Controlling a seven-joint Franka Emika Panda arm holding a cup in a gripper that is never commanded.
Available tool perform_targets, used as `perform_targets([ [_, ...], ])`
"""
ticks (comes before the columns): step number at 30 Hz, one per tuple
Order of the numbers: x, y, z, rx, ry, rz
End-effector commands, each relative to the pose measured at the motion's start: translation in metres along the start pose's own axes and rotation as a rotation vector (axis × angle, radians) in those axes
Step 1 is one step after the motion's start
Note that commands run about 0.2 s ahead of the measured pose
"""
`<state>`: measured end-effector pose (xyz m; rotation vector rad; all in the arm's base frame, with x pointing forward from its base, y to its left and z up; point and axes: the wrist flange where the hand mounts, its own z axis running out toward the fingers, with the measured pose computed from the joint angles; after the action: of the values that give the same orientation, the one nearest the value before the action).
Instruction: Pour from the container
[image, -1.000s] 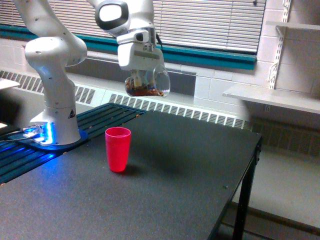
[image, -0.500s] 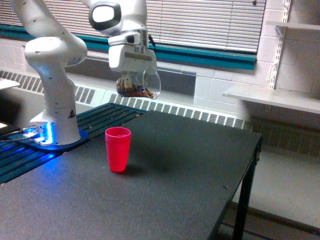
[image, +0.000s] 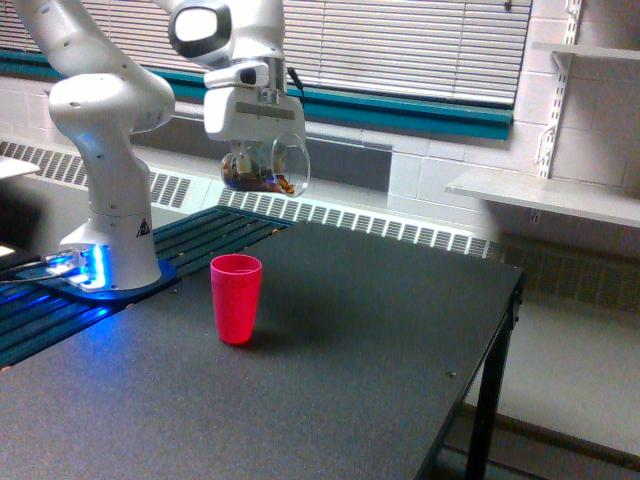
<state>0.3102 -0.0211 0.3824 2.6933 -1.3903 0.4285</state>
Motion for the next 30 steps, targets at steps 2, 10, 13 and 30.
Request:
perform_targets([
  [2,-0.005,0.014,0.014,-0.038,-0.036,0.034],
  [10,-0.009,0.021,0.022,-0.050,-0.061,0.058],
  [13,-0.009,0.025,0.024,-0.057,-0.067,0.072],
  [30,-0.004,0.036,0.014,-0.057,-0.067,0.133],
])
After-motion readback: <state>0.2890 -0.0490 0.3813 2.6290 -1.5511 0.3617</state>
